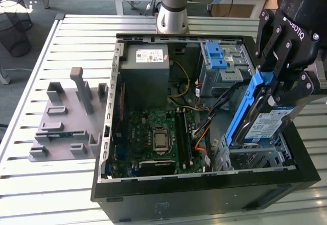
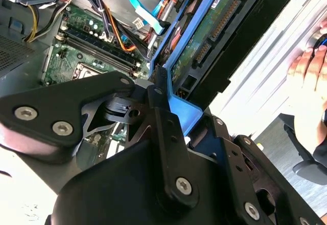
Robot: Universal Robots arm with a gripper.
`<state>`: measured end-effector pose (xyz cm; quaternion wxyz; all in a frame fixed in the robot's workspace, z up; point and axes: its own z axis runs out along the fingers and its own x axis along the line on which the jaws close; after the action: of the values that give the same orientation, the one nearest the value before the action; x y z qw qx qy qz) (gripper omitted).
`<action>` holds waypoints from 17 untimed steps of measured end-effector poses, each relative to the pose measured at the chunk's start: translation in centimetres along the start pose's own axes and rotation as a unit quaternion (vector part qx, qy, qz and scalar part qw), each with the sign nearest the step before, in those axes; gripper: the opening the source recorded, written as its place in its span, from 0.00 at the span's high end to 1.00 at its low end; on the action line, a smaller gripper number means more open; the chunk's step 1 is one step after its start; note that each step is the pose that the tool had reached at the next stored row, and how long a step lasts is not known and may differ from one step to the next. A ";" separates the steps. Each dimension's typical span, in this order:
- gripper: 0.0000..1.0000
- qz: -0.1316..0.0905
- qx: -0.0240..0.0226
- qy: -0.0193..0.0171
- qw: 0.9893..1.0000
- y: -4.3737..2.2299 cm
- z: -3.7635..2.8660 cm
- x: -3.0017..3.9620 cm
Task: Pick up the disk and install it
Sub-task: 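Insert the disk into the insertion slot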
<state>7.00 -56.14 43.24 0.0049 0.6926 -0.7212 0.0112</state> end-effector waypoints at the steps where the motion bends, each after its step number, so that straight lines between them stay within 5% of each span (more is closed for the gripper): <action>1: 0.64 0.000 0.000 0.000 1.000 -0.01 0.07 0.00; 17: 0.64 0.000 0.000 0.000 1.000 0.00 1.36 -0.03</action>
<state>7.01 -56.14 41.88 0.0049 0.6927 -0.7212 0.0112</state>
